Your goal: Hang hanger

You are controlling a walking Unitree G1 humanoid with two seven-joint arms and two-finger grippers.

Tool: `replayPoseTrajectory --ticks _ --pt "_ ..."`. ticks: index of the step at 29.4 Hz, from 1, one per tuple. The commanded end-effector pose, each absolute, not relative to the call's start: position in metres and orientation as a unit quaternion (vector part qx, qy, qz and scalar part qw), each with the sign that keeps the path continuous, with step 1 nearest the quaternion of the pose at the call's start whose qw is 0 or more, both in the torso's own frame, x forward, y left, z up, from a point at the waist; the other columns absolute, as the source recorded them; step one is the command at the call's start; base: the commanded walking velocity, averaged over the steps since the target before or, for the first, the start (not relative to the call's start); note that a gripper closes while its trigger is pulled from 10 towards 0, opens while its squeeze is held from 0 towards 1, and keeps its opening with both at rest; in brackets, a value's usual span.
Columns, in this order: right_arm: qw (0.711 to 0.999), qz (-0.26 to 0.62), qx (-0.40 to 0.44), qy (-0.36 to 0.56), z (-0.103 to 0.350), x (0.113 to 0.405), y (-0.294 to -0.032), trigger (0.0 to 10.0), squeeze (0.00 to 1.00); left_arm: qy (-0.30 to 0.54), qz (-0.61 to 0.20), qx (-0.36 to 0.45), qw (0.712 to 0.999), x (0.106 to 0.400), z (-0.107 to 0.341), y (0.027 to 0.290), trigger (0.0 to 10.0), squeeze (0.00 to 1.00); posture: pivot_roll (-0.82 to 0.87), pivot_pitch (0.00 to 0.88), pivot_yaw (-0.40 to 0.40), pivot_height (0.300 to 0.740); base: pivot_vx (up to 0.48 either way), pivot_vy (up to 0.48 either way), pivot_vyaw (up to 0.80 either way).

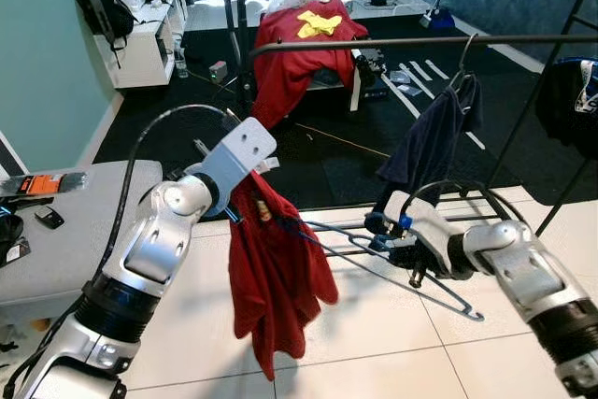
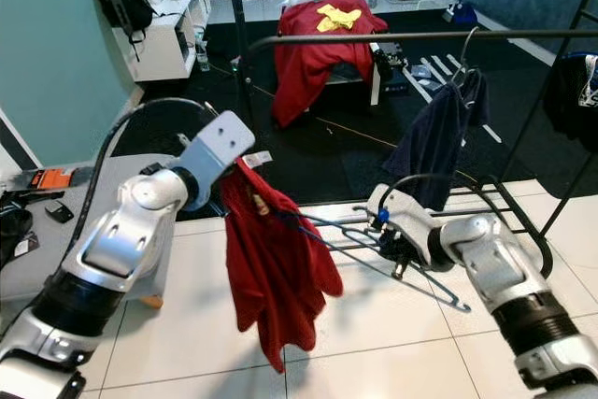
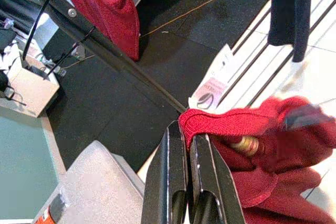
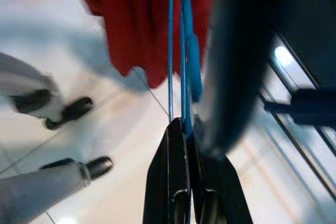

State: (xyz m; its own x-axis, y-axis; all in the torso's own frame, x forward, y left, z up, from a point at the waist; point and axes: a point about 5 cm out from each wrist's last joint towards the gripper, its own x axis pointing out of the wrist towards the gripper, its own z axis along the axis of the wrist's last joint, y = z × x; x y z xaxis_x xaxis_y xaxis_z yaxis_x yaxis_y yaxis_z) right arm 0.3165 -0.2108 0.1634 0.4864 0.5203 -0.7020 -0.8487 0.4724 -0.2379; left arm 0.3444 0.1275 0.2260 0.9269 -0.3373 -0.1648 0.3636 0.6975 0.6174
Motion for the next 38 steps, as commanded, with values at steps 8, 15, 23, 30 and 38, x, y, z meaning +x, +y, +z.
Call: replayPoseTrajectory --ticks 8,15,23,30,38 --pt "0.791 0.500 -0.290 0.201 0.198 0.321 -0.196 10.0 0.00 0.033 -0.217 0.340 0.914 0.341 0.232 0.121 10.0 0.00 0.06 0.043 0.034 0.740 0.000 0.000 0.00" --pt "0.786 0.480 -0.328 0.210 0.207 0.332 -0.203 10.0 0.00 0.050 -0.225 0.340 0.912 0.340 0.231 0.122 10.0 0.00 0.06 0.035 0.034 0.740 0.000 0.000 0.00" --pt "0.762 0.529 -0.277 0.249 0.206 0.338 -0.204 10.0 0.00 0.077 -0.231 0.338 0.909 0.343 0.230 0.122 10.0 0.00 0.06 0.042 0.017 0.740 0.000 0.000 0.00" --pt "0.746 0.462 -0.344 0.334 0.184 0.349 -0.227 10.0 0.00 0.094 -0.220 0.319 0.917 0.347 0.237 0.127 10.0 0.00 0.06 0.048 0.017 0.740 0.000 0.000 0.00" --pt "0.762 0.431 -0.358 0.324 0.199 0.358 -0.235 10.0 0.00 0.153 -0.203 0.329 0.909 0.346 0.230 0.135 10.0 0.00 0.05 0.052 0.014 0.740 0.000 0.000 0.00"
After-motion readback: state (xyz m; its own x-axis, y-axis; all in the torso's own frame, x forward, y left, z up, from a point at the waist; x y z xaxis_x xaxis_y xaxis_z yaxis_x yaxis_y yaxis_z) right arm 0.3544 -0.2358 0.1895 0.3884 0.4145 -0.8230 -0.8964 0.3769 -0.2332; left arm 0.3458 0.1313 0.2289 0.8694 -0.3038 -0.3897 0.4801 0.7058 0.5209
